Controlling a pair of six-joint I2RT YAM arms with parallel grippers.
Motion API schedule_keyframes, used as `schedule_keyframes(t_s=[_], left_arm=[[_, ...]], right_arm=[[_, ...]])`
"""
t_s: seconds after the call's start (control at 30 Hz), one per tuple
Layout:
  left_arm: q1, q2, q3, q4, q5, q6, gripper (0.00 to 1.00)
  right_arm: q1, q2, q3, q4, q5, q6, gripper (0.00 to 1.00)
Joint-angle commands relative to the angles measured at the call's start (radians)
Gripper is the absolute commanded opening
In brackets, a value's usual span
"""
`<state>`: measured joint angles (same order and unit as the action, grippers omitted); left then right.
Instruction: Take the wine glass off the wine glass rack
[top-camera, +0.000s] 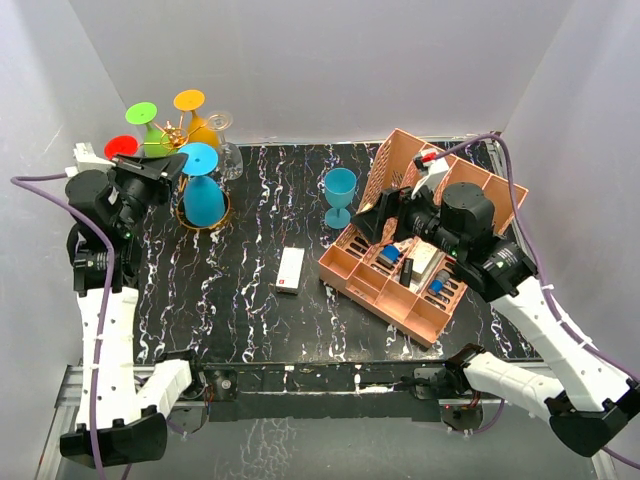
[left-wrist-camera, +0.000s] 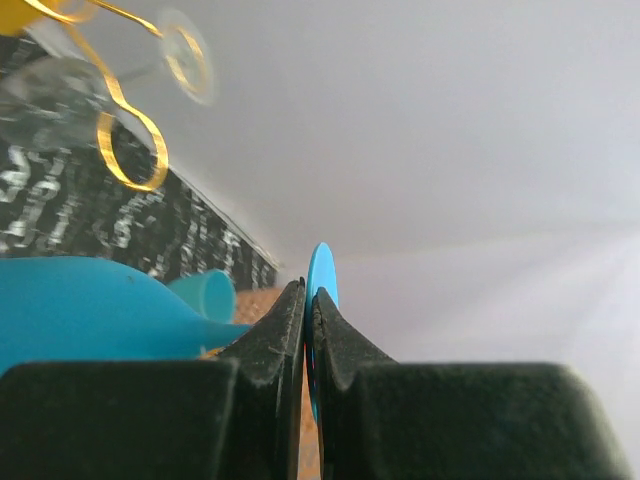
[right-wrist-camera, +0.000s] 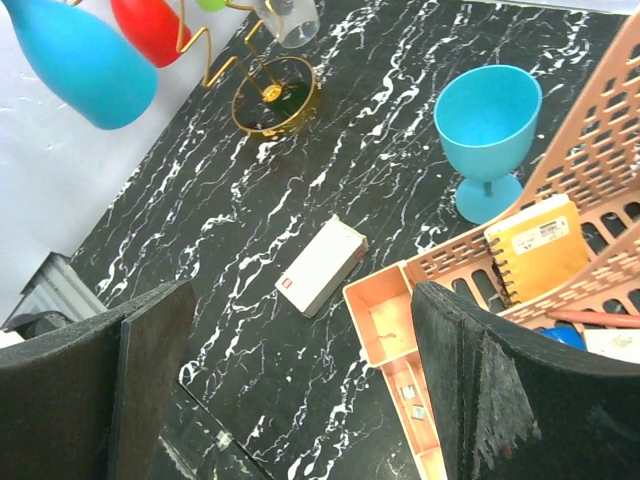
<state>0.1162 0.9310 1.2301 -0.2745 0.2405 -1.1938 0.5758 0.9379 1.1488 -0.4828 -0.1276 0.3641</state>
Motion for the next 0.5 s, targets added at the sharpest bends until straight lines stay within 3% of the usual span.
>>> schedule_keyframes(t_s=[0.0,0.23,0.47], left_arm=[[-0.002,-0.025,-0.025,0.226,0.260,-0.058,0.00],[-0.054,-0.003,-0.241,0.888,0.491,-0.423,0.00],[-0.091,0.048,-0.375,1.490,0.494,-0.772,0.00]], right_arm=[[0.002,0.006,-0.029,0.120,-0.088,0.041,0.99],[0.002,0.030,-0.124,0.318,-0.302,0.213,0.99],[0.003,0.100,-0.191,0.679,-0.491,0.451,0.99]])
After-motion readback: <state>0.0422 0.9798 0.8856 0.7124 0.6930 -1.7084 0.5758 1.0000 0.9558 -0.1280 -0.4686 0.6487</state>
